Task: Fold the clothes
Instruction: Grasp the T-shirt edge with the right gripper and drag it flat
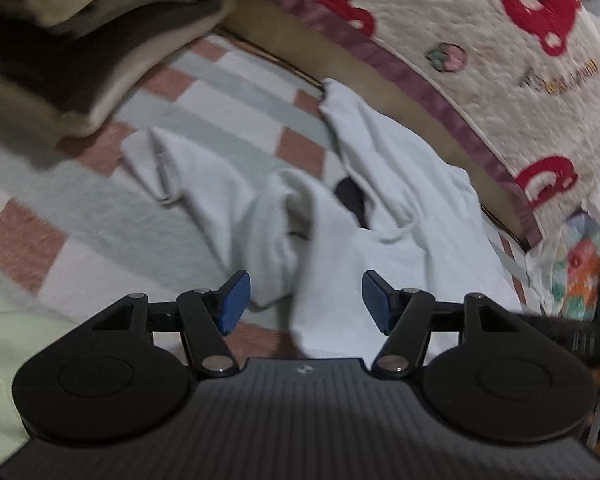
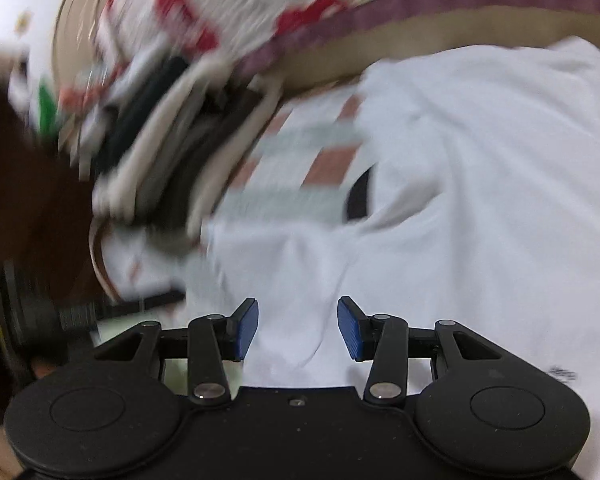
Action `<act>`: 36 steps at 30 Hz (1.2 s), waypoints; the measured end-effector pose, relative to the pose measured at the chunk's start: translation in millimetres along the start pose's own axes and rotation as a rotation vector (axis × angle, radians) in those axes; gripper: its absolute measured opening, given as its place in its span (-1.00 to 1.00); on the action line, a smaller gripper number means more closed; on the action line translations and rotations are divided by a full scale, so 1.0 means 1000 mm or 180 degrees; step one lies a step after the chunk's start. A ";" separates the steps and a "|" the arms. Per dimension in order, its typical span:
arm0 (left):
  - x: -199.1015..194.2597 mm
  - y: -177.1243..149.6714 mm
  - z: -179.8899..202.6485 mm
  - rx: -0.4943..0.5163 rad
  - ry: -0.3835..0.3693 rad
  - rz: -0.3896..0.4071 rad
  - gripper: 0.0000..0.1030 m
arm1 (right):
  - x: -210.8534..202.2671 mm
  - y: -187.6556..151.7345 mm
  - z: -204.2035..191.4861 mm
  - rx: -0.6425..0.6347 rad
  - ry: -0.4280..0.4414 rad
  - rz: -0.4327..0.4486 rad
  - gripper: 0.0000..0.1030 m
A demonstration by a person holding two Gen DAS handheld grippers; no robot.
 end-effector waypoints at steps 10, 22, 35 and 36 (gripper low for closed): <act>0.018 -0.005 -0.019 0.0373 0.0169 0.0084 0.18 | 0.081 -0.032 -0.053 -0.1088 -0.0380 -0.0629 0.02; 0.037 -0.003 -0.007 0.0886 0.0357 0.0124 0.19 | 0.039 -0.033 -0.026 -0.0836 -0.0219 -0.0178 -0.85; 0.048 -0.014 0.018 0.1369 0.0597 0.0096 0.33 | -0.074 -0.049 0.105 0.0495 -0.0544 0.0577 -0.85; 0.048 -0.013 0.021 0.1446 0.0673 0.0159 0.30 | -0.077 -0.049 0.110 0.0547 -0.0568 0.0613 -0.85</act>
Point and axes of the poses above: each gripper's, at about its wrist camera, not at the fingertips, and x roughly the way its jaws point, z to its right, y to its top, the point moved 9 cm from there along x, roughly the way its jaws point, and after that the axes turned 8 degrees about y, right-handed, at the moved point
